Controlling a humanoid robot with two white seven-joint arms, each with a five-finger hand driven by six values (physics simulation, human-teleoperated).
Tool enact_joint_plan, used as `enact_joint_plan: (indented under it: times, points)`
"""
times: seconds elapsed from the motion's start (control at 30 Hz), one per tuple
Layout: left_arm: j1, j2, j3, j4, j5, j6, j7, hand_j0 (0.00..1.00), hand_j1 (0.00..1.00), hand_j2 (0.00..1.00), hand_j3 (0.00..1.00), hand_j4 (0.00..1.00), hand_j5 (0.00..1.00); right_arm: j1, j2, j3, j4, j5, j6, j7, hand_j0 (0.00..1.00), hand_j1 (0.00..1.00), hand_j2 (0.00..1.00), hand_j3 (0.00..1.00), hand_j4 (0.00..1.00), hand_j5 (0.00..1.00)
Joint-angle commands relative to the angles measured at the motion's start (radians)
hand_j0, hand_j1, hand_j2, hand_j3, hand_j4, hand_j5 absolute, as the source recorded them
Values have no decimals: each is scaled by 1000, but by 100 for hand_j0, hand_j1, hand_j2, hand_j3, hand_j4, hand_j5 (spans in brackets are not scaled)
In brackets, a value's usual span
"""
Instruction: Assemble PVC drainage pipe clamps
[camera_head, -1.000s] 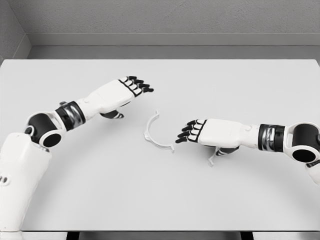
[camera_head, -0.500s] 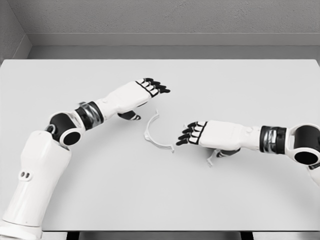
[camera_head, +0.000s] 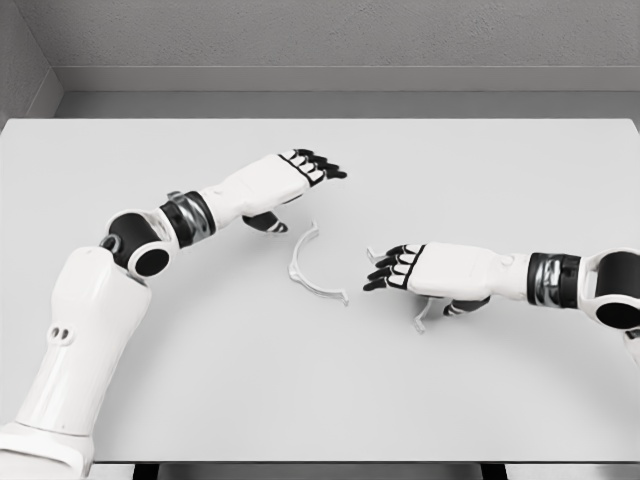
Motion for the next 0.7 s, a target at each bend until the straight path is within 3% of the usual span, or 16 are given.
enact_joint_plan:
  times: [0.0,0.67]
  points:
    - [0,-3,6,19,9,2,0,100,100,100,100,100,100,0,5,0,16,-5,3,0,100,100,100,100,100,100]
    - [-23,-24,-7,76,6,2,0,100,100,100,100,100,100,-21,46,1,38,-4,3,0,100,100,100,100,100,100]
